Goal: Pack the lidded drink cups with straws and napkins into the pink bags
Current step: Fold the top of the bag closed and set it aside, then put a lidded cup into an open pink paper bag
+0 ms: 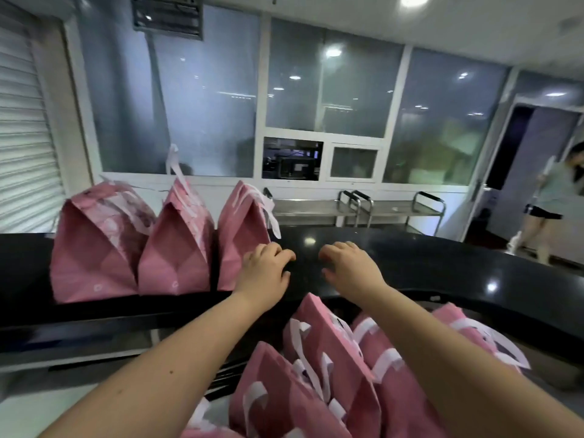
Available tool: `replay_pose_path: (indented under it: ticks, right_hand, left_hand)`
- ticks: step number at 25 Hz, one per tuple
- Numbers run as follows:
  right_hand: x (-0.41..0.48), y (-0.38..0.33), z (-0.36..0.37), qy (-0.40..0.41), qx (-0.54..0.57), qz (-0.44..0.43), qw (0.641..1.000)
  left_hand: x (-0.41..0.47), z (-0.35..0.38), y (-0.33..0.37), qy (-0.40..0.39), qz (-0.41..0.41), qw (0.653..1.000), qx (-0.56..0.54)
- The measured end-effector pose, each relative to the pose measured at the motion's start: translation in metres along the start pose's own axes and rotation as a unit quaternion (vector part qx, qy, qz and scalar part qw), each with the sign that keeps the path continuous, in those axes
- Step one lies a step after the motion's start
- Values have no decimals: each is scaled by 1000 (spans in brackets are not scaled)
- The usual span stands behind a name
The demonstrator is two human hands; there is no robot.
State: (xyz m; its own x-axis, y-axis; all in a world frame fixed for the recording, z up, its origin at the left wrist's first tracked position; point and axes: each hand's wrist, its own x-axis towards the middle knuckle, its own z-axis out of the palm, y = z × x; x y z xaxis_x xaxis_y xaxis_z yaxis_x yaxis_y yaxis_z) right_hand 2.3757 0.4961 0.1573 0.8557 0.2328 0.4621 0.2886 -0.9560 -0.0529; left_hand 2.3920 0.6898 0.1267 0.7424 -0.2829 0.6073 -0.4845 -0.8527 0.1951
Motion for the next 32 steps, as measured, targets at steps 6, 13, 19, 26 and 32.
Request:
replay_pose_path:
  ticks: [6,13,19,26,32]
  right_hand:
    - [-145,22,-57,5,-126,118,985]
    - [-329,65,-203,24,-244,315,917]
    - [-488,42,-322,33,-326,447,832]
    - [-704,-35,-412,34,-361,588,724]
    - [-908,-134,-468,12,-398,694,600]
  left_hand:
    - [-34,11,123,-64,130,989,-28]
    - [-66,-19,329,-58,307,941,-133]
    - [-132,-76,500,-43,459,854,-243]
    - [-309,-153,669,-47,599,739,-303]
    - [-503,-241,791,-51,682,641,-348]
